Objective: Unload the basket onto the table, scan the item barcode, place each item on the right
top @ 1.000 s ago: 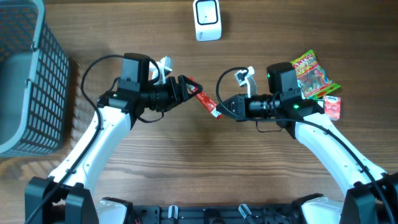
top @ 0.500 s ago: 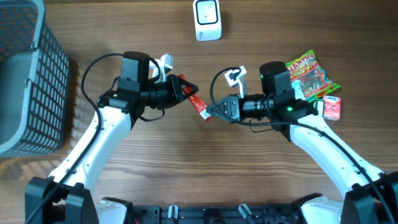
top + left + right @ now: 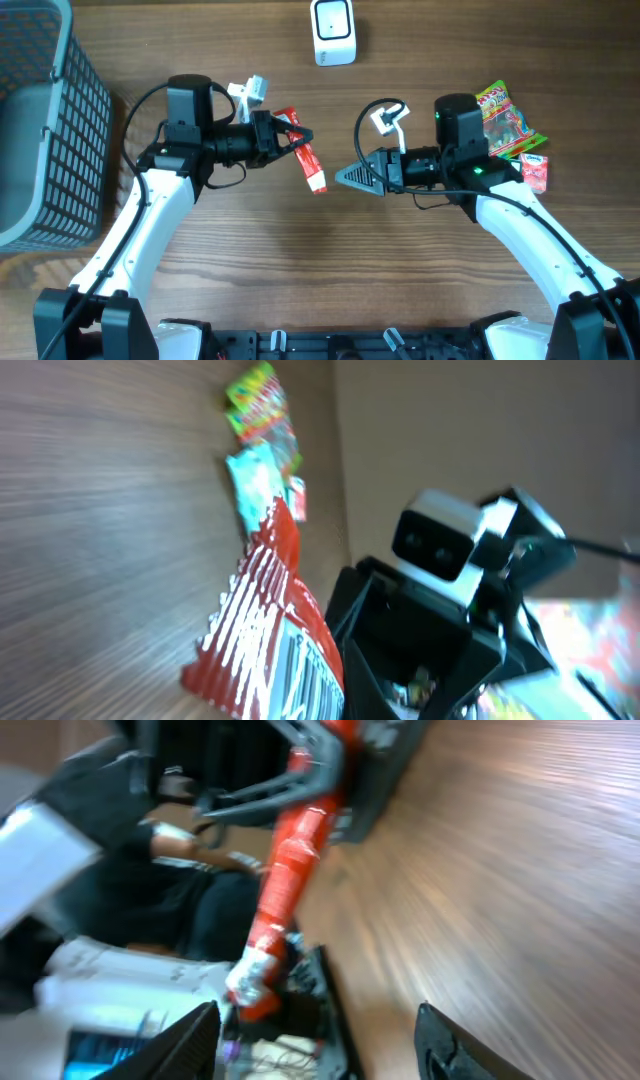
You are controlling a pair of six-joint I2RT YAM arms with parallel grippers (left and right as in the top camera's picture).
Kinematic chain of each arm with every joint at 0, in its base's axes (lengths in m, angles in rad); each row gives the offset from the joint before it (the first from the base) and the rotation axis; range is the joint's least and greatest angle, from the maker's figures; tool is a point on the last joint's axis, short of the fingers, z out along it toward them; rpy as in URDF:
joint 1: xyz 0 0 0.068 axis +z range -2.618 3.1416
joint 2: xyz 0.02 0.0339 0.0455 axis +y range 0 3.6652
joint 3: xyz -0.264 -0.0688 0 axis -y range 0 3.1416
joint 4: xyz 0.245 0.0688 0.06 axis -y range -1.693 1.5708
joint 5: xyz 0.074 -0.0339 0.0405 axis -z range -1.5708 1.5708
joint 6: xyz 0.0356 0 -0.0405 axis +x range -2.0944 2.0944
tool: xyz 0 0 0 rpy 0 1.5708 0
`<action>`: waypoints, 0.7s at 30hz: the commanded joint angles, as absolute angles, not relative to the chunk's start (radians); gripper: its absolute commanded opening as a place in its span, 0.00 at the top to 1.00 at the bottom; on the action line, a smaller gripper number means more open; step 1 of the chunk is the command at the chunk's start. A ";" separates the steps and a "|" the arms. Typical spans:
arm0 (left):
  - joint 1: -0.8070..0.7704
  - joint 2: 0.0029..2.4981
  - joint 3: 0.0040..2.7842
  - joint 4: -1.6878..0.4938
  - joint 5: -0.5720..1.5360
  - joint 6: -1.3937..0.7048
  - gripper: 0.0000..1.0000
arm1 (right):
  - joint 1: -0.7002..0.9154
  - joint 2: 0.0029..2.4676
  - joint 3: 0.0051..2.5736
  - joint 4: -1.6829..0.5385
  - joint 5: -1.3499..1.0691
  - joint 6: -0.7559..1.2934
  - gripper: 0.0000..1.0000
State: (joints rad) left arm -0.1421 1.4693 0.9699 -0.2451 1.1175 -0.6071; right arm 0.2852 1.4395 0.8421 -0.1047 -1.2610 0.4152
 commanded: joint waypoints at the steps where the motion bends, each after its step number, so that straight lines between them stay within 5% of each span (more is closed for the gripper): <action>1: -0.167 1.476 0.974 -0.242 1.234 -0.479 0.96 | 0.289 1.423 0.849 -0.035 -1.464 0.496 0.42; 21: -0.201 1.476 0.974 -0.160 1.335 -0.505 0.96 | 0.398 1.423 0.849 0.023 -1.402 0.581 0.55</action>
